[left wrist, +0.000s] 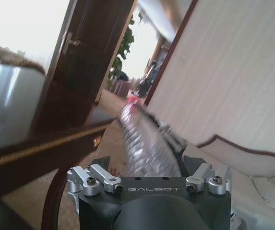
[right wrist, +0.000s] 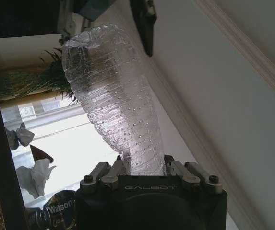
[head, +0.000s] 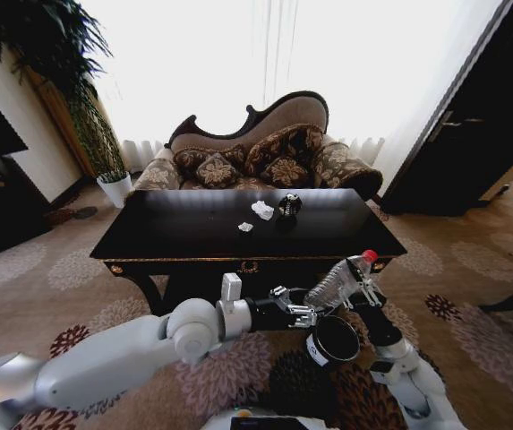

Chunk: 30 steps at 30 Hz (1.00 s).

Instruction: Move to the front of the table and place the trash on the table into the trash bin.

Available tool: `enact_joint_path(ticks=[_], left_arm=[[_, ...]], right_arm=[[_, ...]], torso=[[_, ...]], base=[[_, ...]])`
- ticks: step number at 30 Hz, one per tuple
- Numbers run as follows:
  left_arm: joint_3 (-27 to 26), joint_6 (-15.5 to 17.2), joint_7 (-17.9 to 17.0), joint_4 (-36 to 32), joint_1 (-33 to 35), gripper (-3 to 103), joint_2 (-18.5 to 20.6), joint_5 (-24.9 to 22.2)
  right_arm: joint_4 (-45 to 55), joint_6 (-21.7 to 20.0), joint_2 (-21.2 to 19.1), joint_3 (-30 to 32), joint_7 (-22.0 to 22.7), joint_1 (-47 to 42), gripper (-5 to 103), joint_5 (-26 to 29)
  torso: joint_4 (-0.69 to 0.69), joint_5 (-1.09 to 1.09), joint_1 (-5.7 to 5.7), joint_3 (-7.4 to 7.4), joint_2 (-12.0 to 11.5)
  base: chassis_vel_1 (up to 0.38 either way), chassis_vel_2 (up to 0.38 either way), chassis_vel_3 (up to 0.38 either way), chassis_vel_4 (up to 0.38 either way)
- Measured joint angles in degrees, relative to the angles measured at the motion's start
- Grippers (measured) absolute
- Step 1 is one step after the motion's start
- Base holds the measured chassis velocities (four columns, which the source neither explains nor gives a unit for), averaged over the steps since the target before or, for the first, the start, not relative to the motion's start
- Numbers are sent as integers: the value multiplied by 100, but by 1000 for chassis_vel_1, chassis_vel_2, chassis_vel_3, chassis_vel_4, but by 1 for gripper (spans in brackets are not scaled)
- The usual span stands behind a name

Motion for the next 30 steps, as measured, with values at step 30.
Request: enact_joint_path(ticks=[30], left_arm=[[-4475, -749, 414, 39, 3032, 100, 1350, 2895]], right_arm=[[-37, -74, 335, -62, -1102, -694, 29, 2267]], torso=[[0, 1, 0, 0, 0]], base=[[0, 0, 0, 0]])
